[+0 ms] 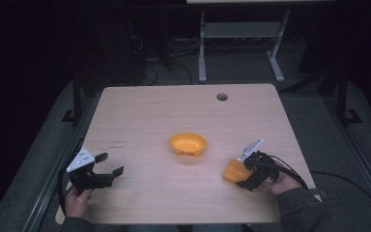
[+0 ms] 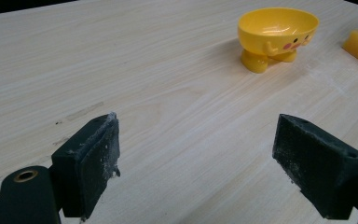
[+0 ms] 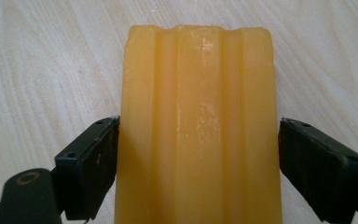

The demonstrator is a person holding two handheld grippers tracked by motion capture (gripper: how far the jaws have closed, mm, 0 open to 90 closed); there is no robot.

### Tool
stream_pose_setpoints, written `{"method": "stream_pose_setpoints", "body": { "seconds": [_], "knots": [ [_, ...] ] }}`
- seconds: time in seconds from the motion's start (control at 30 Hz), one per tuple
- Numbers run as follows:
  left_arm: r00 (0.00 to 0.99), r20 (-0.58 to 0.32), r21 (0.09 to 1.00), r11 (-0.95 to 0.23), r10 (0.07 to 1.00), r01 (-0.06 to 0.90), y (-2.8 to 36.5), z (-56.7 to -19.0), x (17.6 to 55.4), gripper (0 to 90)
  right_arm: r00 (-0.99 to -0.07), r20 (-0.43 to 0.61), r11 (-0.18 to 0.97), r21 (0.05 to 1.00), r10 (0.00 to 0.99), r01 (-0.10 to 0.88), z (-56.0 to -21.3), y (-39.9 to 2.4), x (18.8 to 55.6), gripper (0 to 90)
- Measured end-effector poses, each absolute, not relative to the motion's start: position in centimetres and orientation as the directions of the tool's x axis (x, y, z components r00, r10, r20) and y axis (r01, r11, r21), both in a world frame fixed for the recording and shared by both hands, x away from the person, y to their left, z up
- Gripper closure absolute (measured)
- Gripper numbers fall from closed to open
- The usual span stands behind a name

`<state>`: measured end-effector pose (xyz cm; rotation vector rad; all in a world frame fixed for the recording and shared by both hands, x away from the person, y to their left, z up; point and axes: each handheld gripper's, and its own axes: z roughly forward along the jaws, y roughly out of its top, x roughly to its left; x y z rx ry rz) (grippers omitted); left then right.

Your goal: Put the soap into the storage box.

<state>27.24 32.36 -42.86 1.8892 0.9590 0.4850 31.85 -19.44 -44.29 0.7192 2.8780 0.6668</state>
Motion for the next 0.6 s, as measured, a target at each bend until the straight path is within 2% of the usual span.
{"method": "stream_pose_setpoints", "body": {
  "seconds": [0.4,0.6],
  "knots": [
    [0.616,-0.057,0.871,-0.263,0.785,0.415,32.44,-42.79,27.21,14.1,-0.890,0.014,0.809,0.410,0.456,0.421,-45.03,-18.83,32.33,15.0],
    [0.617,-0.058,0.871,-0.263,0.785,0.416,32.43,-42.82,27.23,14.1,-0.897,0.013,0.820,0.398,0.442,0.410,-45.32,-18.52,32.35,18.6]
  ]
}}
